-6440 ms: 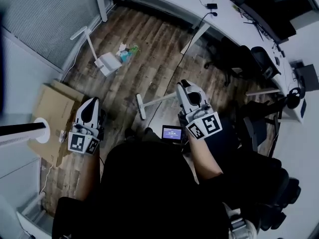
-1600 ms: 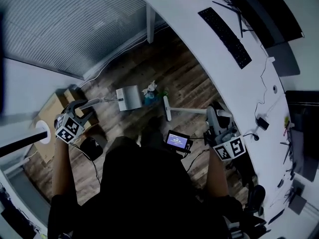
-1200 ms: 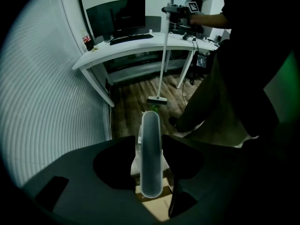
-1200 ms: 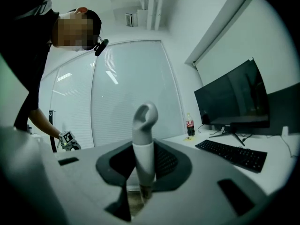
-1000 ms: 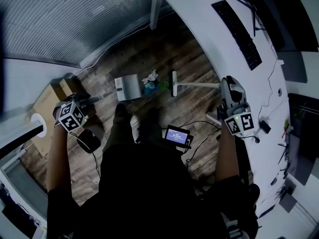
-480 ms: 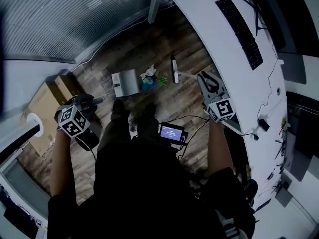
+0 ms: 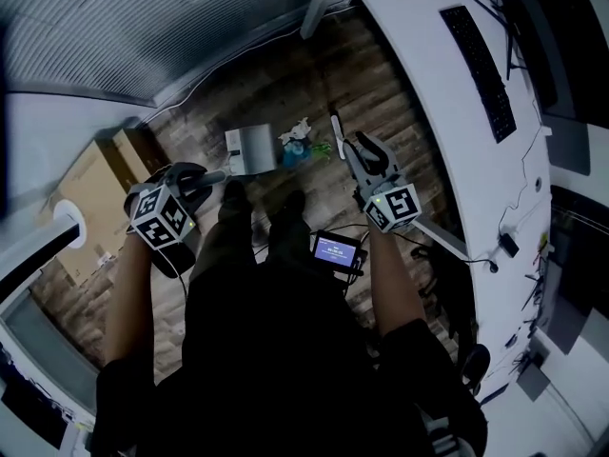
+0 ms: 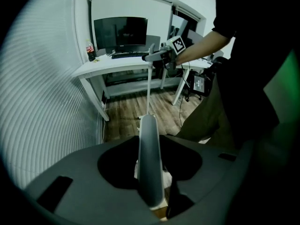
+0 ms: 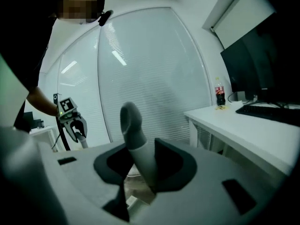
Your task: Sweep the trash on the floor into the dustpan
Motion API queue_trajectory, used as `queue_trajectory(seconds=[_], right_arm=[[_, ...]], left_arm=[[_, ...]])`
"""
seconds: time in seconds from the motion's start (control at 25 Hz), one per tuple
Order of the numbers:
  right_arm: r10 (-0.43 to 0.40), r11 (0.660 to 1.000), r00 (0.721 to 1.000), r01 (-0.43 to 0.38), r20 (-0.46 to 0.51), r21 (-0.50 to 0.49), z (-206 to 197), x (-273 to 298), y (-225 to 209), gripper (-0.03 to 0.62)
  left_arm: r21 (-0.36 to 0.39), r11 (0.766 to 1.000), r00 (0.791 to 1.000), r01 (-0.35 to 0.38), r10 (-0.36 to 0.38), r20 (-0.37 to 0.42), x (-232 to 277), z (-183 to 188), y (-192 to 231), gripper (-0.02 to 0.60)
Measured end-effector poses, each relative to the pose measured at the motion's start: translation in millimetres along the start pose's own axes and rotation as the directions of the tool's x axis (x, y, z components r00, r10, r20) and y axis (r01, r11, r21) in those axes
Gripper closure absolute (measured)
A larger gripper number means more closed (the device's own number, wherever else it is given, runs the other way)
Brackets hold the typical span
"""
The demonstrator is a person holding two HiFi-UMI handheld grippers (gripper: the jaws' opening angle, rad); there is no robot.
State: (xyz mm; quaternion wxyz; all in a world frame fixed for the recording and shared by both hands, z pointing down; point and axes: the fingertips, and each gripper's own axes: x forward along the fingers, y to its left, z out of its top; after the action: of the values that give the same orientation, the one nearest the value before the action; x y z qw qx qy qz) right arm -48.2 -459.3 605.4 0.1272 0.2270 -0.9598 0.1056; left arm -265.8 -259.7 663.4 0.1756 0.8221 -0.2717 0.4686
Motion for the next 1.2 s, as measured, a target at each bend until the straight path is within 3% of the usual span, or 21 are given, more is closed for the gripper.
queue_trajectory(seconds=[0.32, 0.56, 0.84, 1.2], right_arm=[[-0.114, 0.991, 0.993, 0.112, 0.028, 0.074, -1.6, 37.3, 39.6, 0.470], [-0.162, 0.978, 0.985, 0.152, 0.061, 0.141, 5.7, 53.3, 67.3, 0.465], [-0.184, 0.952, 0.975, 0.146, 0.124, 0.269, 16.1, 58.3, 109.5, 0.456], [-0.137, 0.925, 0.968, 0.050, 0.208, 0.378, 32.7, 54.1, 151.8, 0.456]], left_arm=[[-0.002, 1.000, 0.999, 0.027, -0.027, 0.042, -6.5, -6.1, -0.9, 0.451], [-0.005, 0.999, 0.996, 0.052, -0.052, 0.070, -9.5, -12.9, -0.4, 0.451], [-0.008, 0.997, 0.992, 0.075, -0.074, 0.103, -11.3, -16.0, -0.8, 0.451], [-0.002, 0.995, 0.987, 0.099, -0.098, 0.128, -10.2, -14.9, -4.4, 0.451]])
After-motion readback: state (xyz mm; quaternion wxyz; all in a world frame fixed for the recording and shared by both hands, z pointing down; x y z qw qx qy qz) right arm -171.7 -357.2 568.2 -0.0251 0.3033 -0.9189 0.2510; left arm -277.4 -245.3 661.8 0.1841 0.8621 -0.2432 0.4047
